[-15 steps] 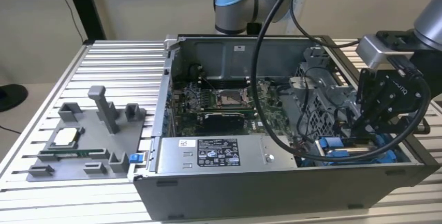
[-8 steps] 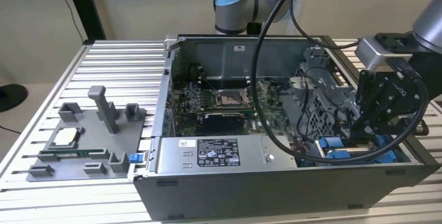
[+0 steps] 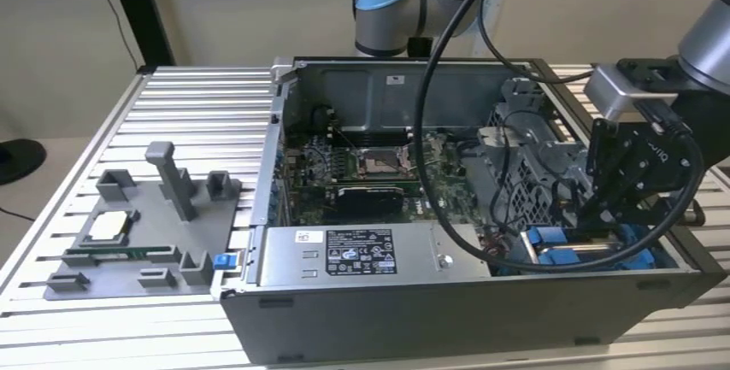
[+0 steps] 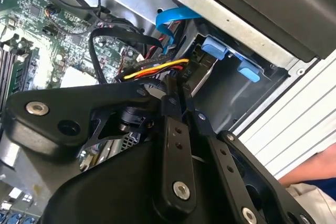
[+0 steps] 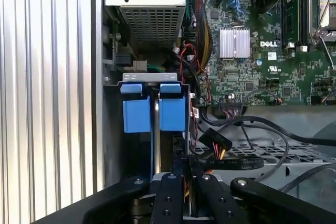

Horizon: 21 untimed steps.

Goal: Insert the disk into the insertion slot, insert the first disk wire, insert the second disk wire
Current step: 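Insert the second disk wire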

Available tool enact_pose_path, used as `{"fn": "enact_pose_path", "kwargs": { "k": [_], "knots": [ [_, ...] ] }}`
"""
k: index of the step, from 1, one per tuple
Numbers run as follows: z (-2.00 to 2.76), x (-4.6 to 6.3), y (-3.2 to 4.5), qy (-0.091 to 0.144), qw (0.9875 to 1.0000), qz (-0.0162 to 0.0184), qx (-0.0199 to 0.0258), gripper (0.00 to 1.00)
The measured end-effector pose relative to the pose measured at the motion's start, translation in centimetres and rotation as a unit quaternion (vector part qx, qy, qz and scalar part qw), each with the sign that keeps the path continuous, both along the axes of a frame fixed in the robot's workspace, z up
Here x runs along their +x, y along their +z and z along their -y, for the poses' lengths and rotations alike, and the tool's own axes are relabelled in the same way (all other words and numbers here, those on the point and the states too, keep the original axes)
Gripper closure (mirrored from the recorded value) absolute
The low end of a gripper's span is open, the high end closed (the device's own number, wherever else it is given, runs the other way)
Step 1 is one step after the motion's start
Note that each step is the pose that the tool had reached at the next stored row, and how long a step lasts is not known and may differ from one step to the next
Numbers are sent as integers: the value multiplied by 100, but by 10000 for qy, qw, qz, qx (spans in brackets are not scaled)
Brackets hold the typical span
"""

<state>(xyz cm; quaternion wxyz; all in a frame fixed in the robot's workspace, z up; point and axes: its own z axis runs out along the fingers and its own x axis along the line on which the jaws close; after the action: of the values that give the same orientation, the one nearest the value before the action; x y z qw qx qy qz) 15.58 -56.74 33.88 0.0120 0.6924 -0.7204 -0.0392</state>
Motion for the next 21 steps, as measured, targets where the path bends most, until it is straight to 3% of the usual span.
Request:
{"fn": "enact_pose_path", "kwargs": {
  "k": [7,14,21],
  "knots": [
    [0,0,-67,0,10000,0,1,100],
    [0,0,-73,0,10000,0,1,100],
    [1,0,-16,0,10000,-79,11,100]
  ]
}}
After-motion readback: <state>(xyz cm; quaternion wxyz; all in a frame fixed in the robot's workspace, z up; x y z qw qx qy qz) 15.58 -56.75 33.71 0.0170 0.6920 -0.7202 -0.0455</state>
